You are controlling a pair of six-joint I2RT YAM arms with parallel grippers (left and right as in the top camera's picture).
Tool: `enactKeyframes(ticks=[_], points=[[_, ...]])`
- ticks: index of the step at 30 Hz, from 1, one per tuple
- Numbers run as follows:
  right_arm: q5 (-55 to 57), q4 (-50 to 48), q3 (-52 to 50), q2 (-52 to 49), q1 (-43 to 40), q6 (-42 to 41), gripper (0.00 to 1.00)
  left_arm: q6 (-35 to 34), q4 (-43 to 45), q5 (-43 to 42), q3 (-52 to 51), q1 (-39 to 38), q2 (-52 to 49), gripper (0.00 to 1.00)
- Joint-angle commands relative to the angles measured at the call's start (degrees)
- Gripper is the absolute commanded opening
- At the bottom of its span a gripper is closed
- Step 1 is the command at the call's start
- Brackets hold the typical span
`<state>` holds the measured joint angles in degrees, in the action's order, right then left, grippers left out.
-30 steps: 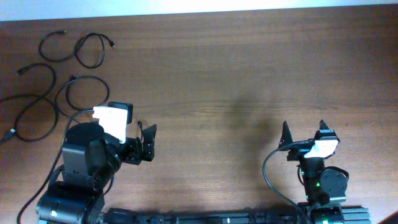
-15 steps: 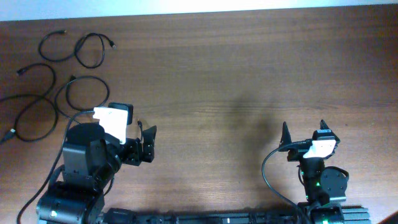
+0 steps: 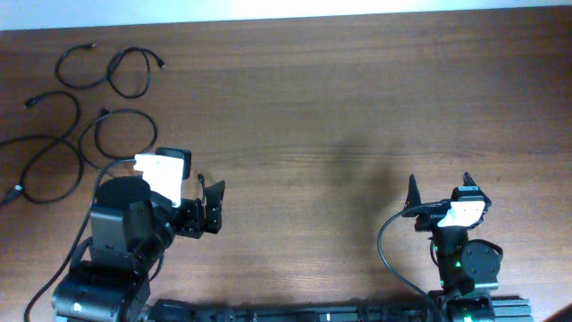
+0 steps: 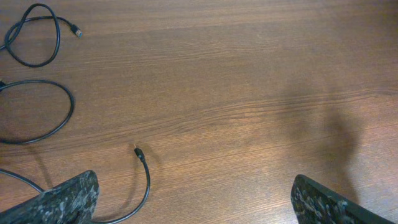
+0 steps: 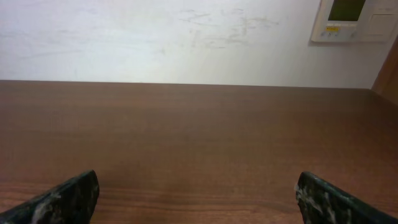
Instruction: Untangle cables
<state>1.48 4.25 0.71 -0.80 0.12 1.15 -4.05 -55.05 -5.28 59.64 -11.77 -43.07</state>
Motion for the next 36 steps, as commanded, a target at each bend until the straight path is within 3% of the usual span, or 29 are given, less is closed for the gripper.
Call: enactKeyframes(ticks=[1,36], points=[[-0.1,0.5,-0.4,0.6,-0.2,0.1,0.98,0.7,-0.1,0.6,-0.3,0.2,0.1,0.99],[-0.2,0.4,-0.4,0.6,0.2,0.1,0.98,0.7,-0.3,0.6,-0.3,0.2,0.1,0.99]])
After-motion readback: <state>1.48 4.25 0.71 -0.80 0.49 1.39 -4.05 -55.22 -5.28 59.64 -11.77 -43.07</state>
